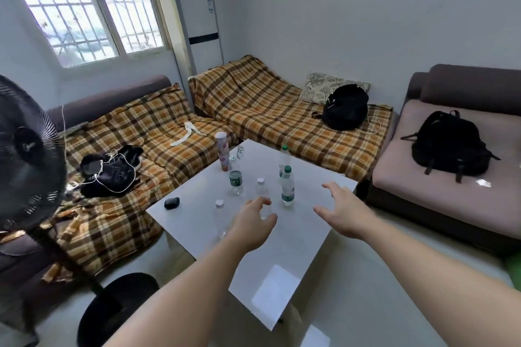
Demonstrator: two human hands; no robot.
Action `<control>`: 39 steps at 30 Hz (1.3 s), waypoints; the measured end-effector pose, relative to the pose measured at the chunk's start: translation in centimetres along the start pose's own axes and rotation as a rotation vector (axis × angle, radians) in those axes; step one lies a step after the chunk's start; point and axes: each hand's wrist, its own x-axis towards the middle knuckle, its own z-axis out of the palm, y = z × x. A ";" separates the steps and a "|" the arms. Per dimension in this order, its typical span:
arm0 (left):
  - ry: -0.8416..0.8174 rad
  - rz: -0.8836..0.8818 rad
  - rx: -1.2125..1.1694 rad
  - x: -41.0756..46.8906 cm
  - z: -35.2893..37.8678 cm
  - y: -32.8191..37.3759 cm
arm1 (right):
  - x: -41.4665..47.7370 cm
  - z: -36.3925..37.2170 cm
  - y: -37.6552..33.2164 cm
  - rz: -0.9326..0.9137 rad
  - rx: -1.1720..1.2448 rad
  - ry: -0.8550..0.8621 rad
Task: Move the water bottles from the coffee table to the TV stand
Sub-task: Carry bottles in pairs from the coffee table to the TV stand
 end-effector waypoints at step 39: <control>-0.066 -0.571 0.076 39.3 8.2 -10.3 | 52.8 6.1 0.9 -0.416 -0.414 -0.497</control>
